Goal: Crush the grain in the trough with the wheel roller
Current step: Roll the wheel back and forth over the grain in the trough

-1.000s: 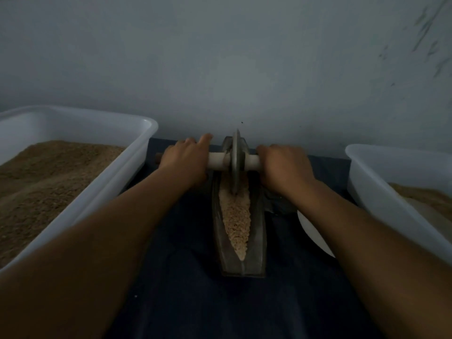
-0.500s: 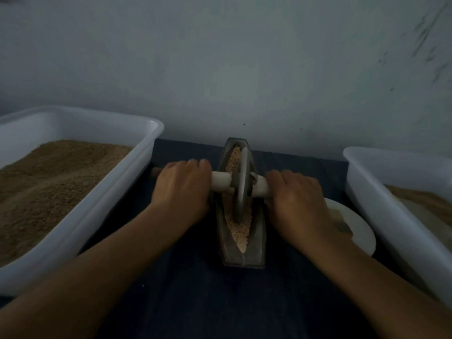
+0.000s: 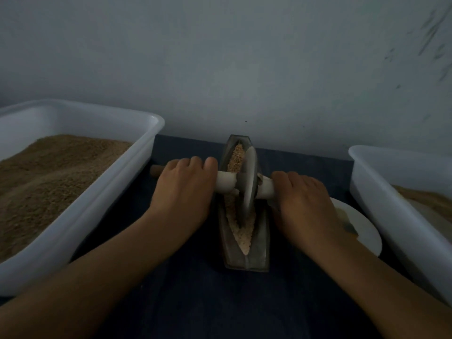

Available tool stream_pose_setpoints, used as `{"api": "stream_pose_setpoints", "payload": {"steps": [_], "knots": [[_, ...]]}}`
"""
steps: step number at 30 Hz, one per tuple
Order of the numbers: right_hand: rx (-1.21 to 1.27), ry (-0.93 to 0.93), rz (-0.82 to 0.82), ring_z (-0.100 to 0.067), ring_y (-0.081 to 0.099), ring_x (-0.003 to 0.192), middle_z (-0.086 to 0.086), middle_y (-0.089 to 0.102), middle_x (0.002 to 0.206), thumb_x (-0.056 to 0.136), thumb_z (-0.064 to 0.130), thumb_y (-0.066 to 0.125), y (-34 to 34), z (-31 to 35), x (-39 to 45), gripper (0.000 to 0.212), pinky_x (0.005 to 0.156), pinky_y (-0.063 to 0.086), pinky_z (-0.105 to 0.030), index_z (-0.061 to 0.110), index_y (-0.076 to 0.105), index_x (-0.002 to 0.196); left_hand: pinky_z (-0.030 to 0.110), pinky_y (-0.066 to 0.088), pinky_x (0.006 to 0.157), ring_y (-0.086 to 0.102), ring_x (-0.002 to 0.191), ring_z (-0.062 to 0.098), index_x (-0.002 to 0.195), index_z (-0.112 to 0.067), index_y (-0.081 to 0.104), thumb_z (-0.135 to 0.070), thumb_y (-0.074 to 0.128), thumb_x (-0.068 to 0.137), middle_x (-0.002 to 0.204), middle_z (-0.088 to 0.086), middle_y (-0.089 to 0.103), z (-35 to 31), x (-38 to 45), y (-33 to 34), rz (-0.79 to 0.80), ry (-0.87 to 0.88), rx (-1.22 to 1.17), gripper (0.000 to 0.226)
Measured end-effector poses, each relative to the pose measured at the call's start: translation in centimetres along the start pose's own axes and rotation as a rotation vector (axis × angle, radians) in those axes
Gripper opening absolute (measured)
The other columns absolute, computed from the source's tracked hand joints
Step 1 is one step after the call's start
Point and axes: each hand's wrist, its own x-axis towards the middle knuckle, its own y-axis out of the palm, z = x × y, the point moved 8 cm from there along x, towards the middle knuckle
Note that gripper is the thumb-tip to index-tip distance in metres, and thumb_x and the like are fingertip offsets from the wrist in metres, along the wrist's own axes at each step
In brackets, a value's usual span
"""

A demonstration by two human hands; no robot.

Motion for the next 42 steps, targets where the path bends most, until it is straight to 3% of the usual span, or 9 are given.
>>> {"api": "stream_pose_setpoints", "payload": {"steps": [6, 13, 22, 26, 29, 34, 42], "knots": [[-0.033, 0.057, 0.094, -0.027, 0.057, 0.076, -0.002, 0.061, 0.088, 0.083, 0.032, 0.066, 3.0, -2.2, 5.3, 0.023, 0.061, 0.025, -0.033, 0.020, 0.054, 0.097, 0.041, 0.043, 0.088, 0.060, 0.104, 0.027, 0.122, -0.021, 0.047, -0.025, 0.070, 0.083, 0.114, 0.007, 0.061, 1.5, 5.8, 2.6, 0.081, -0.059, -0.033, 0.046], [-0.010, 0.104, 0.153, -0.030, 0.064, 0.089, -0.006, 0.067, 0.101, 0.083, 0.036, 0.067, 4.4, -3.6, 9.3, 0.027, 0.062, 0.036, -0.030, 0.022, 0.061, 0.107, 0.037, 0.038, 0.072, 0.061, 0.092, 0.026, 0.115, -0.020, 0.050, -0.025, 0.068, 0.087, 0.106, 0.007, 0.062, 2.3, 8.4, 3.9, 0.083, -0.126, -0.047, 0.034], [-0.059, 0.104, 0.048, -0.026, 0.058, 0.076, -0.002, 0.062, 0.087, 0.083, 0.028, 0.065, 2.4, -2.0, 4.6, 0.020, 0.060, 0.023, -0.033, 0.019, 0.050, 0.091, 0.034, 0.037, 0.068, 0.059, 0.079, 0.020, 0.097, -0.023, 0.045, -0.033, 0.069, 0.082, 0.095, 0.001, 0.062, 1.1, 4.6, 2.3, 0.034, -0.061, 0.033, 0.030], [-0.087, 0.097, 0.002, -0.024, 0.051, 0.071, -0.003, 0.057, 0.081, 0.083, 0.022, 0.066, 0.2, -0.4, 1.4, 0.015, 0.064, 0.023, -0.033, 0.017, 0.052, 0.088, 0.031, 0.033, 0.066, 0.046, 0.071, 0.014, 0.098, -0.025, 0.046, -0.038, 0.069, 0.082, 0.094, -0.004, 0.062, 0.6, 1.7, 0.6, 0.024, -0.049, 0.017, 0.031], [-0.069, 0.053, -0.042, -0.023, 0.050, 0.070, -0.005, 0.056, 0.080, 0.078, 0.018, 0.072, -1.9, 0.7, -0.8, 0.020, 0.065, 0.031, -0.034, 0.014, 0.057, 0.090, 0.029, 0.031, 0.062, 0.057, 0.078, 0.014, 0.099, -0.027, 0.047, -0.042, 0.065, 0.085, 0.096, -0.007, 0.061, 0.5, -0.2, -0.9, 0.029, -0.024, -0.002, 0.028], [0.014, 0.087, -0.020, -0.018, 0.045, 0.068, -0.002, 0.055, 0.080, 0.078, 0.022, 0.076, -2.6, 0.4, -2.7, 0.025, 0.064, 0.028, -0.031, 0.015, 0.057, 0.092, 0.027, 0.030, 0.063, 0.059, 0.080, 0.014, 0.102, -0.026, 0.052, -0.042, 0.065, 0.083, 0.095, -0.007, 0.062, -0.9, -1.7, -3.3, -0.055, 0.028, 0.063, 0.028], [-0.046, 0.031, -0.030, -0.022, 0.048, 0.068, -0.003, 0.055, 0.078, 0.079, 0.018, 0.072, -0.1, -0.3, 0.9, 0.019, 0.064, 0.027, -0.033, 0.015, 0.054, 0.087, 0.029, 0.033, 0.067, 0.059, 0.081, 0.016, 0.098, -0.024, 0.040, -0.033, 0.072, 0.081, 0.097, -0.002, 0.061, 0.2, 0.4, 0.3, 0.015, -0.025, 0.045, 0.037]]}}
